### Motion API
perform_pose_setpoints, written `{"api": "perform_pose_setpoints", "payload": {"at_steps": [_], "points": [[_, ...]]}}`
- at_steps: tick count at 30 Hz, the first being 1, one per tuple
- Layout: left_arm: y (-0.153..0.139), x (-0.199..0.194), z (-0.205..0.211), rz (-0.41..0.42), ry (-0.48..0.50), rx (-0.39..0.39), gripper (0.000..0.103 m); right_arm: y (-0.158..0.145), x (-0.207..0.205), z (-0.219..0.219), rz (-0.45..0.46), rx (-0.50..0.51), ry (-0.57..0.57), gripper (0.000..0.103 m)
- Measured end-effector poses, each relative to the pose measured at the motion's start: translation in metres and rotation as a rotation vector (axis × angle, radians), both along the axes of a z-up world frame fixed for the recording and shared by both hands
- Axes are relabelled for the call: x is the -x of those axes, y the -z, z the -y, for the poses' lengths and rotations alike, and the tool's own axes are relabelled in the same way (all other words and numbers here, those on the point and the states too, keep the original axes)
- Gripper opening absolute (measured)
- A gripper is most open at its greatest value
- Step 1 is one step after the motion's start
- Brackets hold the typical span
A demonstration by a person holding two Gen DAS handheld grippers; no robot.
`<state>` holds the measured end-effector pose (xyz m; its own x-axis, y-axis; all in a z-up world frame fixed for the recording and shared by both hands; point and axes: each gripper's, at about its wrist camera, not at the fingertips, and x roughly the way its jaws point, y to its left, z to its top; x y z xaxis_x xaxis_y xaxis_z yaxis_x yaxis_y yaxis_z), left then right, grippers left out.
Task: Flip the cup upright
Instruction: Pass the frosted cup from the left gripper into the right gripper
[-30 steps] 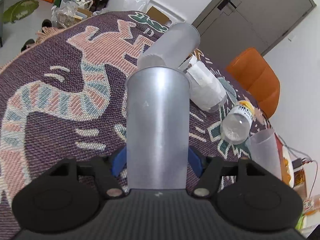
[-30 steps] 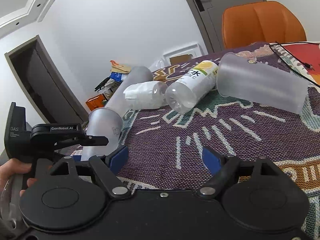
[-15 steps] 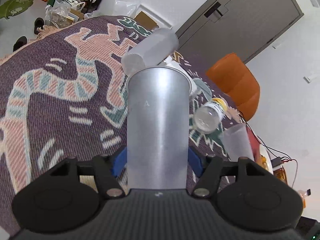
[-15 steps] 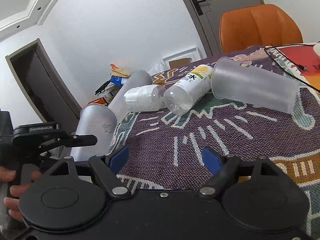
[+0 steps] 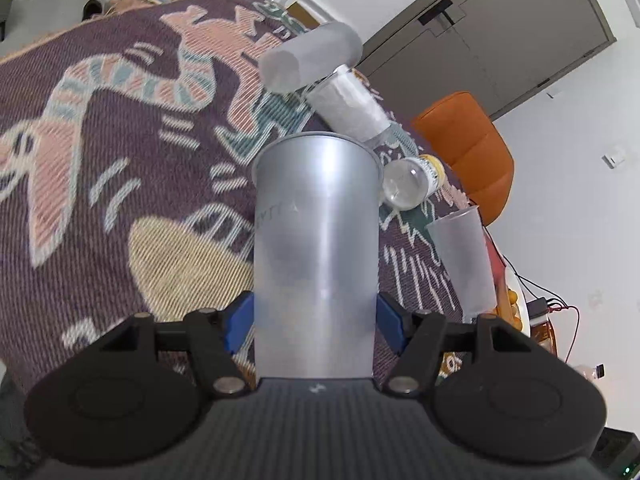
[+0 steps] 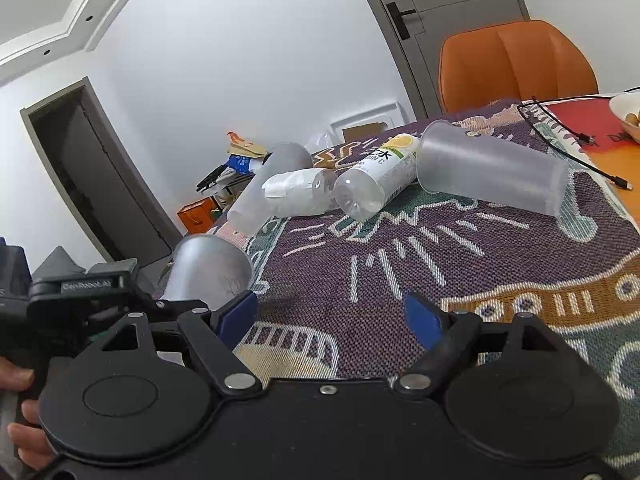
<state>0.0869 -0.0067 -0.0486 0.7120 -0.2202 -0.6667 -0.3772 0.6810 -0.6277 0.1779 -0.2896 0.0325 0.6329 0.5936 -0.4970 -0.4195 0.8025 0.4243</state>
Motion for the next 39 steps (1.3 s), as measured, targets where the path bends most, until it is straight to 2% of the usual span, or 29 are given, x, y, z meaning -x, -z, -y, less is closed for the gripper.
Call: {"api": "perform_pose_setpoints", "payload": {"at_steps": [7,8,10,12,15,22,30,34,39], "points": [[0.010,-0.002,0.002,-0.067,0.044,0.028,0.066,0.002,0.008,-0.004,-0.016,0.009,-0.014,0.082],[0.008,-0.001,0.000,-0.058,0.052,0.022,0.068,0.003,0.008,-0.005,-0.019,0.010,-0.017,0.082],[0.001,0.001,-0.003,-0.027,0.057,-0.006,0.084,0.001,0.006,-0.009,-0.023,0.007,-0.026,0.084],[-0.008,0.006,-0.007,0.009,0.048,-0.049,0.089,-0.001,0.004,-0.015,-0.021,0.007,-0.038,0.087],[-0.015,0.010,-0.017,0.041,0.035,-0.094,0.090,-0.005,0.000,-0.028,-0.024,0.010,-0.065,0.089],[-0.014,0.016,-0.050,0.046,-0.035,-0.140,0.090,-0.014,-0.013,-0.069,-0.057,0.038,-0.186,0.094],[-0.010,0.027,-0.086,0.063,-0.085,-0.201,0.094,-0.017,-0.039,-0.114,-0.145,0.100,-0.317,0.094],[-0.006,0.030,-0.096,0.077,-0.092,-0.245,0.095,-0.016,-0.057,-0.131,-0.224,0.108,-0.359,0.094],[0.004,0.033,-0.105,0.064,-0.091,-0.301,0.098,-0.013,-0.070,-0.160,-0.266,0.193,-0.409,0.094]]}}
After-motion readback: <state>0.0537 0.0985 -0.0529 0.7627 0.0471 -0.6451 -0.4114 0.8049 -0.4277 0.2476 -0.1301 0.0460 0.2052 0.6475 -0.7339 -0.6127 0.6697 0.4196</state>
